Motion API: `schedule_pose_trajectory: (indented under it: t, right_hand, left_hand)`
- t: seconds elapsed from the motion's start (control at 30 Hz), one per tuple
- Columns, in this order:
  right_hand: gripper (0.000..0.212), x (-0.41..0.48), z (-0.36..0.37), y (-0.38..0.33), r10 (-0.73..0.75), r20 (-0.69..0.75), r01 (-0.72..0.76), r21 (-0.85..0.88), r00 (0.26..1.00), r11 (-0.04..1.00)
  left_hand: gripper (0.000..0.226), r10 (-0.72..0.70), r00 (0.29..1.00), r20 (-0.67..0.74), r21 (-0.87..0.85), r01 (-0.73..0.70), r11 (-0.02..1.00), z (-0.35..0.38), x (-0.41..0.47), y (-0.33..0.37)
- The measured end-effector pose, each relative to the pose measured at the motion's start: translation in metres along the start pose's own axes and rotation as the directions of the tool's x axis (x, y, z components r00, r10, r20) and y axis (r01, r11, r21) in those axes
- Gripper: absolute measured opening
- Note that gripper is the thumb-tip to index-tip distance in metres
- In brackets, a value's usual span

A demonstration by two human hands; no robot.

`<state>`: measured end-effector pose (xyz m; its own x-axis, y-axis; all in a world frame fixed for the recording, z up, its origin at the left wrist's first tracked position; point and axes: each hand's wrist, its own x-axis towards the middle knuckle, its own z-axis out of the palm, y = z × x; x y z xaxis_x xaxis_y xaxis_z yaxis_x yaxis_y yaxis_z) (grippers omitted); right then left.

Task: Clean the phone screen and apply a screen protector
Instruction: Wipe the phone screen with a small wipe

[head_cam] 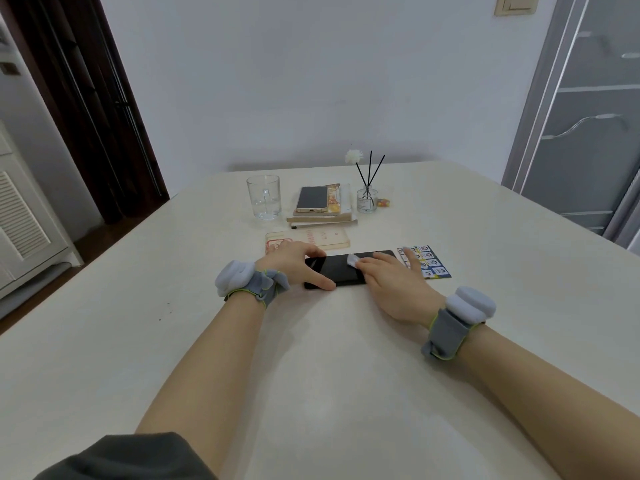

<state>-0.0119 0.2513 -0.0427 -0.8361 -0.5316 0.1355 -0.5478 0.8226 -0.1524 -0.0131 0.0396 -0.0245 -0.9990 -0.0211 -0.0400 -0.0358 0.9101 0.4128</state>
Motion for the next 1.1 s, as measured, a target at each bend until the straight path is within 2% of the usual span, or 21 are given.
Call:
schedule_pose_trajectory:
  t: [0.07,0.2,0.27,0.4,0.47,0.6,0.67,0.8,0.87,1.0,1.1]
  right_hand:
    - [0.044,-0.002,0.001,-0.004,-0.001,0.008,0.001,0.001,1.0,1.0]
    - [0.044,-0.006,0.008,-0.021,-0.15,0.052,0.146,0.073,0.987,0.987]
    - [0.045,-0.008,0.005,-0.011,-0.115,0.018,0.114,0.022,0.993,0.993]
    - [0.044,-0.012,-0.004,0.014,0.094,-0.029,-0.095,-0.059,0.995,0.994]
    - [0.044,-0.012,-0.004,0.005,0.083,-0.006,-0.083,-0.035,0.997,0.996]
    - [0.046,-0.016,0.004,-0.022,-0.073,0.036,0.072,0.032,0.997,0.997]
    - [0.049,-0.019,-0.001,-0.014,-0.04,0.011,0.04,-0.018,0.999,0.999]
    - [0.055,-0.024,-0.012,0.01,0.167,-0.025,-0.169,-0.101,0.986,0.98]
    - [0.053,-0.024,-0.012,0.003,0.167,-0.007,-0.167,-0.068,0.986,0.984]
    - [0.053,-0.026,-0.007,-0.006,0.062,0.022,-0.061,-0.045,0.998,0.997]
    - [0.054,-0.028,-0.015,0.008,0.146,-0.009,-0.146,-0.117,0.989,0.982]
  left_hand:
    - [0.075,0.0,1.0,-0.001,0.003,0.0,1.0,0.0,0.0,0.001]
    - [0.076,0.016,1.0,-0.006,0.052,-0.016,0.999,0.0,0.0,0.003]
    - [0.075,0.012,1.0,0.0,0.041,-0.012,0.999,0.0,0.0,0.002]
    - [0.075,0.009,1.0,0.011,0.042,-0.009,0.999,-0.001,0.0,0.001]
    - [0.076,0.006,1.0,0.013,0.055,-0.007,0.998,-0.001,0.002,0.003]
    - [0.078,0.011,1.0,0.009,0.065,-0.012,0.998,0.0,0.003,0.001]
    - [0.078,0.009,1.0,0.01,0.053,-0.009,0.999,0.0,0.003,0.0]
    - [0.076,0.003,1.0,0.01,0.06,-0.004,0.998,0.0,0.004,-0.001]
    - [0.077,0.001,1.0,0.003,0.069,-0.001,0.998,0.001,0.005,0.0]
    - [0.076,-0.001,1.0,0.001,0.08,0.001,0.997,0.002,0.006,-0.001]
    - [0.075,0.01,1.0,-0.004,0.078,-0.01,0.997,0.003,0.005,-0.001]
